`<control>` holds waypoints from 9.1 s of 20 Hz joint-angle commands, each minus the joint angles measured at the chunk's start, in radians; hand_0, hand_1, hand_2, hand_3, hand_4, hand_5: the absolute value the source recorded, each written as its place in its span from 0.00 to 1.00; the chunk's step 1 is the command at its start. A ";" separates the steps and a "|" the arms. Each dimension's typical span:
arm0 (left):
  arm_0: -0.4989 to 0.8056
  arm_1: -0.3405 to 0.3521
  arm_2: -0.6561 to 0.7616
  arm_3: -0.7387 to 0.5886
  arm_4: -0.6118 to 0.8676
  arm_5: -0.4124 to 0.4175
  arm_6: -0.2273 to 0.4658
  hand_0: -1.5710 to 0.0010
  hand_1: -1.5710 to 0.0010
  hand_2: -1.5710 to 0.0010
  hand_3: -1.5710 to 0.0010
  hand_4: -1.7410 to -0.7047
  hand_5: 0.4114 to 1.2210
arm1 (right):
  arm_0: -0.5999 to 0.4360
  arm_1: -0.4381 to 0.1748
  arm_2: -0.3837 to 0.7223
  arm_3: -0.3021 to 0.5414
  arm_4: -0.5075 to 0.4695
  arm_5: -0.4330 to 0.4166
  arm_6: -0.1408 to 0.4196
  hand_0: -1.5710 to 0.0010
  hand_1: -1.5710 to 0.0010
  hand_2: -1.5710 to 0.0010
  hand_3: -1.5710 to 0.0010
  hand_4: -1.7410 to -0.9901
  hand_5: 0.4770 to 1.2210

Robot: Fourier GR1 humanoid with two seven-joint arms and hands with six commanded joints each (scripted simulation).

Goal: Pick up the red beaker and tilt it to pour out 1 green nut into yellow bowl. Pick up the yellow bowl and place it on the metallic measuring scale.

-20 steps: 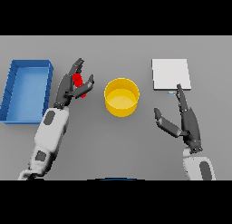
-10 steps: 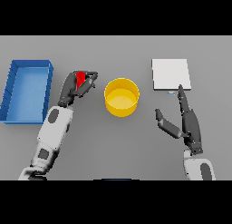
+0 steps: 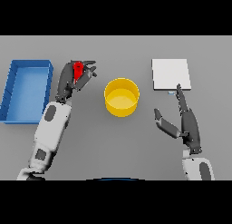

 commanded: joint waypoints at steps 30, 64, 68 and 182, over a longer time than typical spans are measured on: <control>-0.417 0.301 -0.793 0.058 -0.733 -0.318 0.297 0.00 0.00 0.00 0.15 0.03 0.99 | 0.013 0.024 -0.003 0.005 -0.021 0.001 -0.005 1.00 1.00 1.00 1.00 0.60 0.26; -0.969 0.329 -1.191 0.350 -0.937 -0.372 0.028 0.00 0.00 0.07 0.34 0.04 1.00 | 0.010 0.031 0.005 0.010 0.028 -0.042 -0.018 1.00 1.00 1.00 1.00 0.74 0.16; -1.055 0.366 -1.075 0.488 -0.835 -0.359 0.063 0.00 0.00 0.03 0.14 0.03 1.00 | -0.003 0.042 -0.005 0.023 -0.022 -0.015 -0.007 1.00 1.00 1.00 1.00 0.74 0.16; 0.019 0.881 -0.544 -0.226 0.348 0.070 0.631 1.00 1.00 1.00 1.00 0.91 0.39 | -0.804 -0.288 0.529 0.525 0.484 0.654 -0.037 0.03 0.03 0.06 0.24 0.02 0.98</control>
